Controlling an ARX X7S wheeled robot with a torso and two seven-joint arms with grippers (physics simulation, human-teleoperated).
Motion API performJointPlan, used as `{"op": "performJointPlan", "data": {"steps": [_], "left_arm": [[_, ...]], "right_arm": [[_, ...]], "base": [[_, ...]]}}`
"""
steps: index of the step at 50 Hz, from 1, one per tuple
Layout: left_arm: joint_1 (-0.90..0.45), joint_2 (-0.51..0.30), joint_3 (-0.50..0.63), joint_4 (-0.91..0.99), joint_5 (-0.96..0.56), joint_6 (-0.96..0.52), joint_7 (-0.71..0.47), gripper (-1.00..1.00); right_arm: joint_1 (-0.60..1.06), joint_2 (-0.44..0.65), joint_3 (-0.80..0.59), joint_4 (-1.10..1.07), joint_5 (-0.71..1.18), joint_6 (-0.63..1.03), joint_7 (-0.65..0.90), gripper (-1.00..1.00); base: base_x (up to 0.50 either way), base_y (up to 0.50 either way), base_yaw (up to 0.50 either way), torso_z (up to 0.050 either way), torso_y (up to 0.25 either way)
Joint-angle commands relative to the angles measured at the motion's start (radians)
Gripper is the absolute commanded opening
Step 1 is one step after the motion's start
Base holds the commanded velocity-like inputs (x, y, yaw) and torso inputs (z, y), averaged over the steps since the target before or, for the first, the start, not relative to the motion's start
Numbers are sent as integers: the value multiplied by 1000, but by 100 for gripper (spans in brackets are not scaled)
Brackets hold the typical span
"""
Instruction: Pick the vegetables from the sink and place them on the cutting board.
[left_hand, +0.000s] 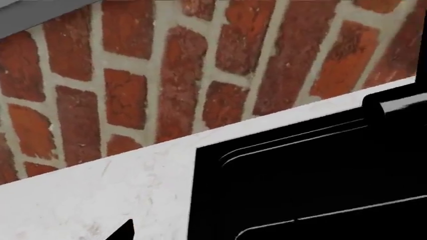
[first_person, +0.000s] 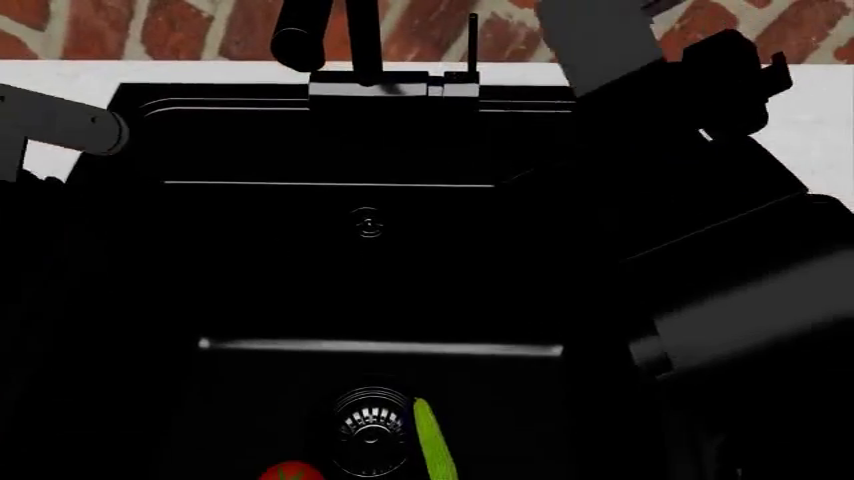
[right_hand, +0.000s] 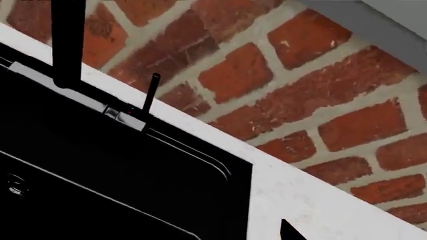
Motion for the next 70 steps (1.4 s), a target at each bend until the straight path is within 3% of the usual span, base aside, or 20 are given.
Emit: {"op": "performJointPlan", "data": {"steps": [1,10,18,26,33,42,48,55,64,70], "left_arm": [[-12,-46,180,36,-32,-163,138,100],[-19,-70,351,-32,-48,-183,256,100],[-85,-80,505,-111,-95,-213,435,100],[-225,-84,756,-351,-61,-91,672,100],[-247,-87,908,-402,-43,-19,819,100],[-248,-71,895,-421,-59,21,832,100],[-245,-111,831,-296,-107,19,837,100],[-251,-133,844,-179,-126,-4,867,100],[-236,-124,890,-187,-133,17,912,100],[-210,-72,877,-319,-136,97,907,100]], "right_arm": [[54,8,-123,8,76,202,-113,100],[53,13,-214,8,154,251,-160,100],[112,7,-317,123,199,219,-213,100],[182,-24,-456,392,164,45,-341,100],[159,-24,-480,449,157,2,-360,100],[169,-55,-517,547,139,-69,-396,100],[174,-60,-530,554,136,-68,-402,100],[177,-61,-536,545,139,-60,-405,100],[184,-78,-549,581,135,-77,-418,100],[188,-94,-572,600,130,-86,-433,100]], "base": [[0,0,0,0,0],[0,0,0,0,0],[0,0,0,0,0],[1,0,0,0,0],[0,0,0,0,0],[0,0,0,0,0],[0,0,0,0,0],[0,0,0,0,0],[0,0,0,0,0],[0,0,0,0,0]]}}
